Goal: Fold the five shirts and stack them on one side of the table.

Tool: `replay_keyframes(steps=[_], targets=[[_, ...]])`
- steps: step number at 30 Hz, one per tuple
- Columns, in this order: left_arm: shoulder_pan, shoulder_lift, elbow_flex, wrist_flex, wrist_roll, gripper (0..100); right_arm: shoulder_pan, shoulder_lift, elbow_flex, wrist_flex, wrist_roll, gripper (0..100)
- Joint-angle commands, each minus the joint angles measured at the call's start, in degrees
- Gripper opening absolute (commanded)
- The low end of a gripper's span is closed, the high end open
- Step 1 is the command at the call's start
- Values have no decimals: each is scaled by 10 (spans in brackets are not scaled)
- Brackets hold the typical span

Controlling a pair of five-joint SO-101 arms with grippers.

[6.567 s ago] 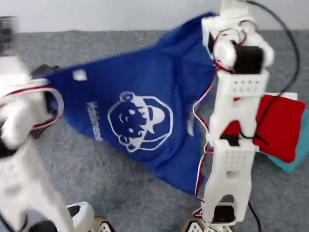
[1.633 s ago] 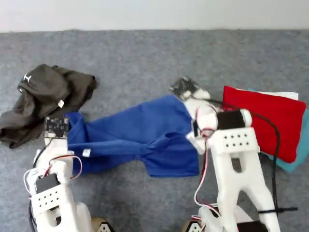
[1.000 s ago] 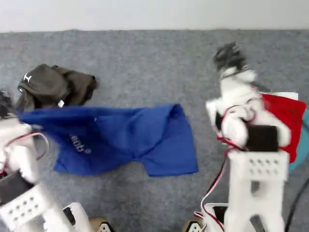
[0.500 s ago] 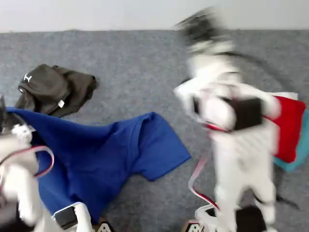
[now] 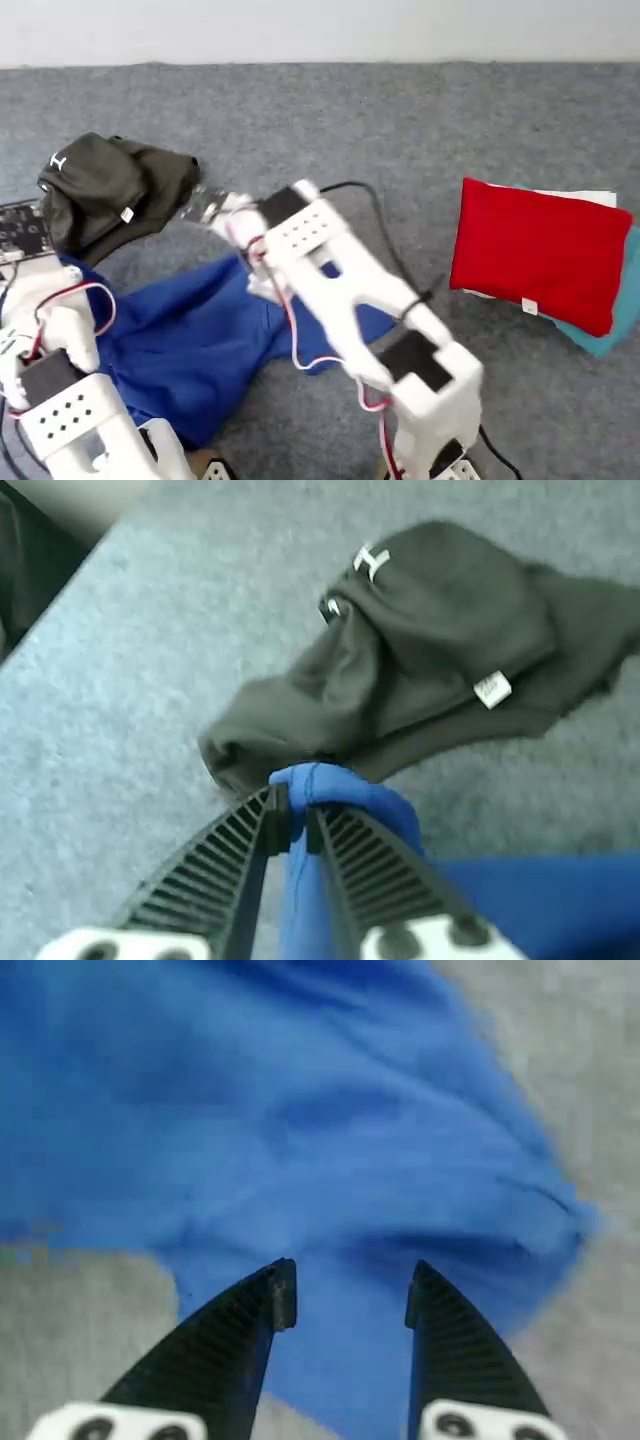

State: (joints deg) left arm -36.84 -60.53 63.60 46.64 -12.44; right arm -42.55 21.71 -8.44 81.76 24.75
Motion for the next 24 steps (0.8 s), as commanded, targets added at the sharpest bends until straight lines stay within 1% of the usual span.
replay_keyframes(steps=[1,4,6,7,9,11,12,17,20,24], targets=[[-4,-4,22,-14,-4,13,-23,49,-4,-37,-44,182],[-4,-4,39,-12,-6,13,-24,95,-20,-38,-90,180],[-4,-5,45,-12,-4,13,-22,118,-28,-39,-93,158],[-4,-5,46,-11,-4,13,-21,130,-34,-39,-87,119],[-4,-5,46,-11,-4,13,-8,152,-54,-38,-89,0],[-3,-5,46,-11,-4,13,15,162,-80,-35,-96,24],[-2,-4,46,-11,-4,13,35,164,-96,-35,-99,3],[4,-3,46,-1,-13,13,136,165,-189,-35,-99,9],[39,-3,47,17,-15,13,181,174,-257,-35,-98,9],[94,-3,47,20,-14,13,226,206,-350,-55,-98,9]])
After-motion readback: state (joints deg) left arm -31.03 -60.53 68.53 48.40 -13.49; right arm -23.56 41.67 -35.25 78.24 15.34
